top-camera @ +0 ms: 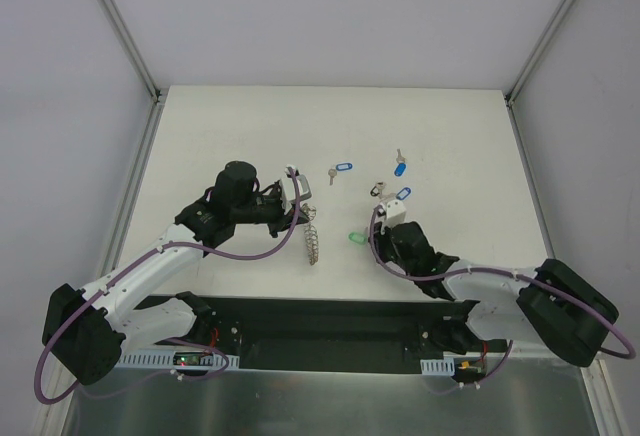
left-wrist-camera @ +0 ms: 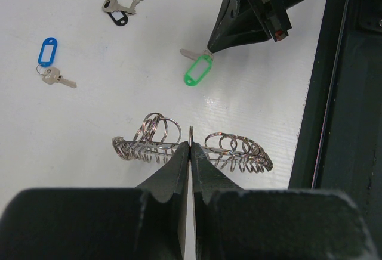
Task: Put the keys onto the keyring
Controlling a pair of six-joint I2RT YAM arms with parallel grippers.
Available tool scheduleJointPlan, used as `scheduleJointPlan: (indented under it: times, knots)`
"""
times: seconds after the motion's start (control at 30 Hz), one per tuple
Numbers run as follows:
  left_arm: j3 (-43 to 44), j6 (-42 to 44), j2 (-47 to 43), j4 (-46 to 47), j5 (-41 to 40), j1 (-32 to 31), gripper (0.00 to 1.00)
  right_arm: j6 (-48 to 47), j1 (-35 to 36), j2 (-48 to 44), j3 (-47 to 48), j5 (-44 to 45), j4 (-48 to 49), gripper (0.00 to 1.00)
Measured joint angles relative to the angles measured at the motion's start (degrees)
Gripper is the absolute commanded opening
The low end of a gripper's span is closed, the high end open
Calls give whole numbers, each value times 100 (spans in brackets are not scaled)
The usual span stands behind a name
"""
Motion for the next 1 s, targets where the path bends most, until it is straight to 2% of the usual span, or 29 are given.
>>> scheduleJointPlan:
  times: [0.3,0.7,1.0]
  knots:
    - [0,0,0,0,-2,-2,0,-326,560,435,-7,1137,863,1]
    - [0,0,-4,0,-7,-2,0,192,1716,713,-20,2465,872,1]
    - [0,0,-96,0,-9,-2,0,525,1967,964,-11,2964,697,1]
